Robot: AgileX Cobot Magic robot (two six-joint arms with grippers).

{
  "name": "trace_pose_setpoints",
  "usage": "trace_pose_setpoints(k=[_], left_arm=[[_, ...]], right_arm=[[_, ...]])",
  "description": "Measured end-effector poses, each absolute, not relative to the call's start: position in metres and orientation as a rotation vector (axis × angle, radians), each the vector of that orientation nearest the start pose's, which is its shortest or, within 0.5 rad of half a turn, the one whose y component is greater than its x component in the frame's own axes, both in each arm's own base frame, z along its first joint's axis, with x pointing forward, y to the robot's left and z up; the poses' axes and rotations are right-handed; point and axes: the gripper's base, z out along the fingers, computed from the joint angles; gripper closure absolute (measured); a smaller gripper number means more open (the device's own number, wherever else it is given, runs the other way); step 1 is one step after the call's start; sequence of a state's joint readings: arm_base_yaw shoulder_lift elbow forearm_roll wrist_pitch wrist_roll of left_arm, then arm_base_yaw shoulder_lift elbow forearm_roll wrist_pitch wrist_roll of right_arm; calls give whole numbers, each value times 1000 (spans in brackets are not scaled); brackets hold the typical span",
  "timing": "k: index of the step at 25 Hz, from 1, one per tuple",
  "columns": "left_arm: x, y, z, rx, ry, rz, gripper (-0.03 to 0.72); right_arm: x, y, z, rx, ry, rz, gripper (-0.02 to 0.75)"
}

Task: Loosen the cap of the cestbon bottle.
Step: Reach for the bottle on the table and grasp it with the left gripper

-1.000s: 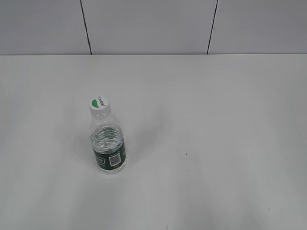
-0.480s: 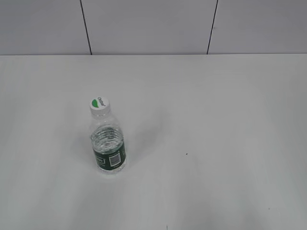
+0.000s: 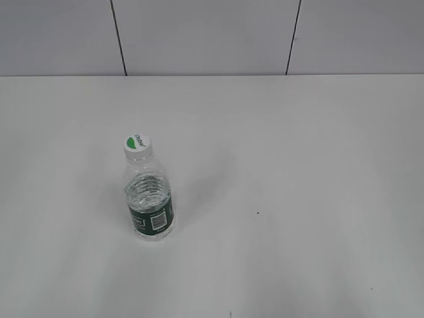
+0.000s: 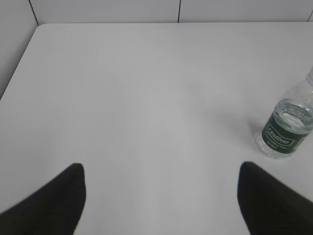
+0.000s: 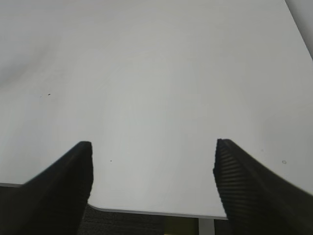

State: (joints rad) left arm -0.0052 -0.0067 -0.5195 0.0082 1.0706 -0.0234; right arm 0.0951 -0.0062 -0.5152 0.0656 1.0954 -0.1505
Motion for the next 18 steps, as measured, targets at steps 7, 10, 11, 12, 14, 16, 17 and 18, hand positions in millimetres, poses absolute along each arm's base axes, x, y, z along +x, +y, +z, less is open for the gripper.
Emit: trace_pose_setpoints(k=[7,10,11,12,14,16,17,18], left_arm=[[-9,3,288,-20,1985,24,116],[-8,4,293,-17,1931,49,116],[-7,5,296,-14,1901,55,116],[-6,5,299,-10,1859,60,116],[-1,5,304,-5,1789,61,116],[8,4,305,1,1758,62,116],[14,4,304,5,1748,62,116],[19,4,302,8,1736,62,116]], right_arm=[[-10,4,279,-256,2040,45,150],[-10,5,279,-256,2040,49,150],[-10,5,279,-256,2040,49,150],[-10,5,279,-256,2040,50,150],[-10,5,279,-256,2040,50,150],[-10,5,279,-256,2040,51,150],[-10,5,279,-256,2040,51,150],[-10,5,279,-256,2040,51,150]])
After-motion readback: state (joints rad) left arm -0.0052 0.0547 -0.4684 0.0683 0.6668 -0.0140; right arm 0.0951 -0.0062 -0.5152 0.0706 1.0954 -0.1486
